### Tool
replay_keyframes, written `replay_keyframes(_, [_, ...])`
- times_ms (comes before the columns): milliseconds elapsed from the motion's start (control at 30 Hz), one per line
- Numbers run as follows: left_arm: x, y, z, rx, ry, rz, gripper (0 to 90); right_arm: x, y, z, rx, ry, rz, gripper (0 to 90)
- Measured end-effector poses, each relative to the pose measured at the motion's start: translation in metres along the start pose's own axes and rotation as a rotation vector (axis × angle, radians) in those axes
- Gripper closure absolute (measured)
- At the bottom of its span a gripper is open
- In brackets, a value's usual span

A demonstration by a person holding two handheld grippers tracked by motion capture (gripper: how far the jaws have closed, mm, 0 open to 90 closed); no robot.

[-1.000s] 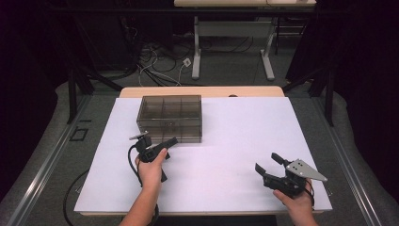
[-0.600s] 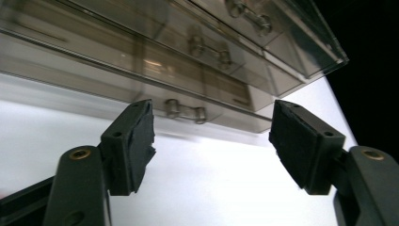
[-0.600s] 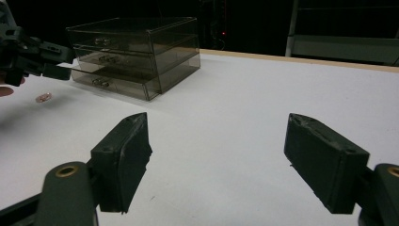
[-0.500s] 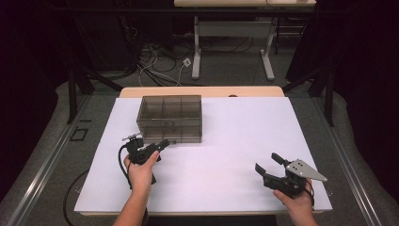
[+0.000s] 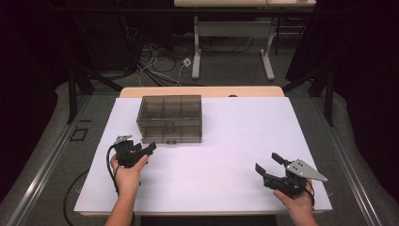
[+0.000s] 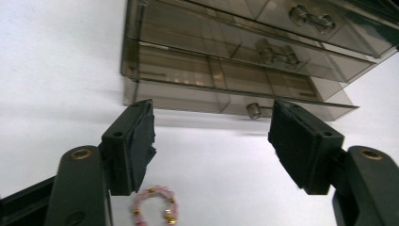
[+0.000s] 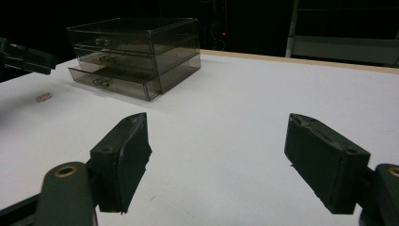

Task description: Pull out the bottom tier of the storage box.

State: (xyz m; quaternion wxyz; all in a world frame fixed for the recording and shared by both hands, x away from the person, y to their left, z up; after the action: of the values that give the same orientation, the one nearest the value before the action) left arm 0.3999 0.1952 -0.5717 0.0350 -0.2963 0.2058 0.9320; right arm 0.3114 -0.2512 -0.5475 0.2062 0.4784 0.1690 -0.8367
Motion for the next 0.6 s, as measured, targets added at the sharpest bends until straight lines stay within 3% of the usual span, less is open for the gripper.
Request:
replay_keyframes(67, [0.0, -0.002, 0.001, -0.007, -0.004, -0.004, 33.2, 0.0, 0.0, 0.0, 0.0, 0.003, 0.001, 22.1])
replay_keyframes(100, [0.0, -0.005, 0.003, -0.039, -0.007, -0.026, 33.3, 0.0, 0.0, 0.0, 0.003, 0.004, 0.0, 22.1])
replay_keyframes(167, [0.0, -0.009, 0.004, -0.063, -0.011, -0.037, 34.0, 0.0, 0.0, 0.0, 0.001, 0.004, -0.005, 22.1])
replay_keyframes(367, [0.002, -0.012, 0.005, -0.083, -0.039, -0.053, 38.4, 0.0, -0.001, 0.0, -0.003, 0.003, -0.01, 22.1])
replay_keyframes(600, [0.001, -0.017, 0.007, -0.102, -0.038, -0.056, 44.0, 0.0, 0.0, 0.0, 0.002, 0.004, 0.002, 22.1])
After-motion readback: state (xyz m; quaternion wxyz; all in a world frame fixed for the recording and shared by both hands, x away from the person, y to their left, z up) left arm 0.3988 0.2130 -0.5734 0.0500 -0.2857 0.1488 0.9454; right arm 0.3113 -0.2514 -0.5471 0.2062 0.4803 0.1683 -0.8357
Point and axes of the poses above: each handheld gripper's, and its own axes: z roughly backward along the jaws, x roughly out of its underside, y roughly to its right, the point moved 6 cm from there along -z, roughly forward along the jaws, and after that the axes turned 15 degrees about -y, right-handed, at the moved point
